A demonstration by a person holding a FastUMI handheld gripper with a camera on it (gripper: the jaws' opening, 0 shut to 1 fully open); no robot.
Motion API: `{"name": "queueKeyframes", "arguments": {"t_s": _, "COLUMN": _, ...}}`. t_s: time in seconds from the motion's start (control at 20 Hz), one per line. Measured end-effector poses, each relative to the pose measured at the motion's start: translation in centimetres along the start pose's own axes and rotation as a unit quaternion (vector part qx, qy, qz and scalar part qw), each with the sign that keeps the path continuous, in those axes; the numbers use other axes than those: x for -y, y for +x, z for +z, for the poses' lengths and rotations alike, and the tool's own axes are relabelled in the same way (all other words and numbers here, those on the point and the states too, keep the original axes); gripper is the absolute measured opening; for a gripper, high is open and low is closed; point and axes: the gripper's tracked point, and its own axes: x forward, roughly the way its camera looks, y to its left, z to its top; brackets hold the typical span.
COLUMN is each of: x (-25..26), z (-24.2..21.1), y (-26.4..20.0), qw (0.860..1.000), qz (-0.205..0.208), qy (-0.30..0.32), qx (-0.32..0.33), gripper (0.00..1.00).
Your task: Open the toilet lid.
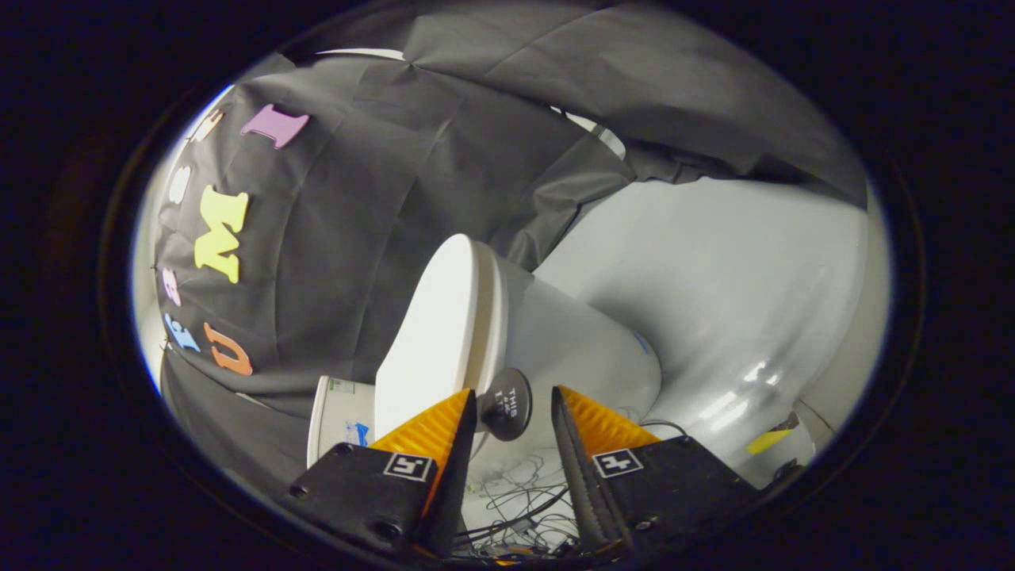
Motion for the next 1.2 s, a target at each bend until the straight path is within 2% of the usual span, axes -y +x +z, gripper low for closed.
{"name": "queueKeyframes", "arguments": {"t_s": 0.15, "x": -0.3, "z": 0.2, "y": 0.1, "qw": 1.000, "qz": 0.007, "qy": -0.002, "qx": 0.002, "gripper": 0.36}}
{"name": "queueKeyframes", "arguments": {"t_s": 0.25, "x": -0.4, "z": 0.3, "y": 0.0, "qw": 1.000, "qz": 0.022, "qy": 0.013, "qx": 0.001, "gripper": 0.31}}
{"name": "queueKeyframes", "arguments": {"t_s": 0.4, "x": -1.0, "z": 0.3, "y": -0.1, "qw": 0.998, "qz": 0.048, "qy": 0.049, "qx": 0.002, "gripper": 0.16}}
{"name": "queueKeyframes", "arguments": {"t_s": 0.5, "x": -1.3, "z": 0.4, "y": -0.1, "qw": 0.997, "qz": 0.053, "qy": 0.059, "qx": 0.003, "gripper": 0.09}}
{"name": "queueKeyframes", "arguments": {"t_s": 0.6, "x": -1.4, "z": 0.4, "y": -0.3, "qw": 0.997, "qz": 0.051, "qy": 0.058, "qx": 0.003, "gripper": 0.06}}
{"name": "queueKeyframes", "arguments": {"t_s": 1.0, "x": -2.3, "z": 0.8, "y": -0.7, "qw": 0.995, "qz": 0.042, "qy": 0.088, "qx": 0.018, "gripper": 0.05}}
{"name": "queueKeyframes", "arguments": {"t_s": 1.1, "x": -2.8, "z": 0.8, "y": -0.9, "qw": 0.997, "qz": 0.032, "qy": 0.074, "qx": 0.019, "gripper": 0.04}}
{"name": "queueKeyframes", "arguments": {"t_s": 1.2, "x": -3.7, "z": 1.0, "y": -1.4, "qw": 0.999, "qz": 0.020, "qy": 0.031, "qx": 0.029, "gripper": 0.04}}
